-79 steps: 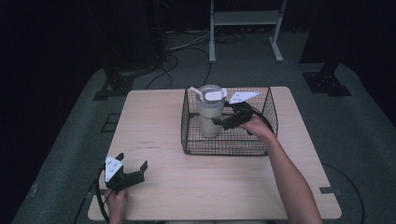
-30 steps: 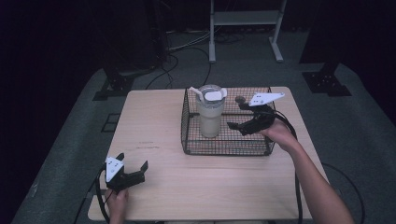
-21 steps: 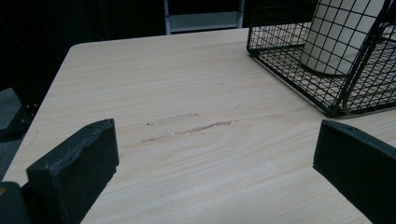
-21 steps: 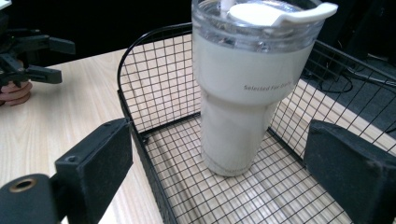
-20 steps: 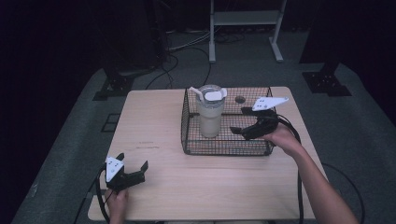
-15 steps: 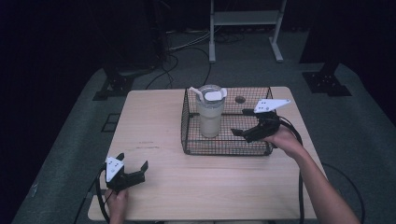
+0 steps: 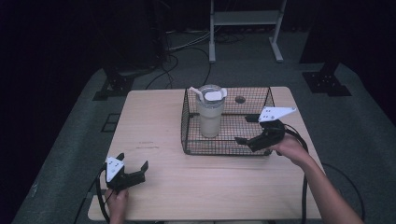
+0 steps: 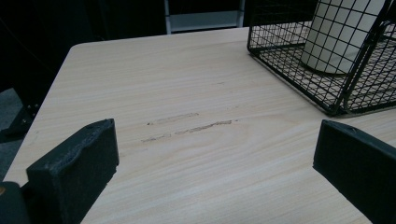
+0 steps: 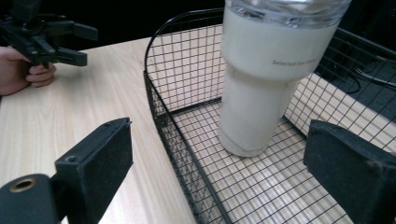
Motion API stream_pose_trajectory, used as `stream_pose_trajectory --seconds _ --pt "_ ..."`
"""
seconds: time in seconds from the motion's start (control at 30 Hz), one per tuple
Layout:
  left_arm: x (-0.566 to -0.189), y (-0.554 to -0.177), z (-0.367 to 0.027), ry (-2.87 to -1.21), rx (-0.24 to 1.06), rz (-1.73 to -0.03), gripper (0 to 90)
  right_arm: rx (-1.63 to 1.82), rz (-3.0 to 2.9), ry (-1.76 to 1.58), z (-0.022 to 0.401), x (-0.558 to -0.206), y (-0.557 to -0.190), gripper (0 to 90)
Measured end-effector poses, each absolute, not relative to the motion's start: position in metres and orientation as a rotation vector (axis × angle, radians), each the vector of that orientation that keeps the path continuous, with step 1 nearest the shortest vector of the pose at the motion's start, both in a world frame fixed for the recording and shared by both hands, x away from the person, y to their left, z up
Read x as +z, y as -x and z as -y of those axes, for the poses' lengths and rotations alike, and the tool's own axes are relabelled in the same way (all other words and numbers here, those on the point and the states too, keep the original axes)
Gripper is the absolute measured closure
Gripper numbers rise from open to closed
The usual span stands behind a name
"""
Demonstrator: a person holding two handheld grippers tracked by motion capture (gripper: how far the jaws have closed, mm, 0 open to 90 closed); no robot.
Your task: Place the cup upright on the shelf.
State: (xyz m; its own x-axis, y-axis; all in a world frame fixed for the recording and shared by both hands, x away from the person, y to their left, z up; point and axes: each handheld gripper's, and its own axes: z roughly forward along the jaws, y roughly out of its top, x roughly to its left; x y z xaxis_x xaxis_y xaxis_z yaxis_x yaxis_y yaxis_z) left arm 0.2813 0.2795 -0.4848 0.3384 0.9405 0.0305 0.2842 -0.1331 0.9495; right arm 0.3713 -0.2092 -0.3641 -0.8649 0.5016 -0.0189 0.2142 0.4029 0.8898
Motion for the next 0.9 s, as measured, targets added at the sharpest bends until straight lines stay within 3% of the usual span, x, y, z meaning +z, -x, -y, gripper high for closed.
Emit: stream_pose_trajectory --seconds 0.9 --pt "-0.485 -0.281 -0.279 -1.641 0.853 -1.120 0.0 1.486 -2.409 -0.622 0.227 -0.392 -0.329 7.5"
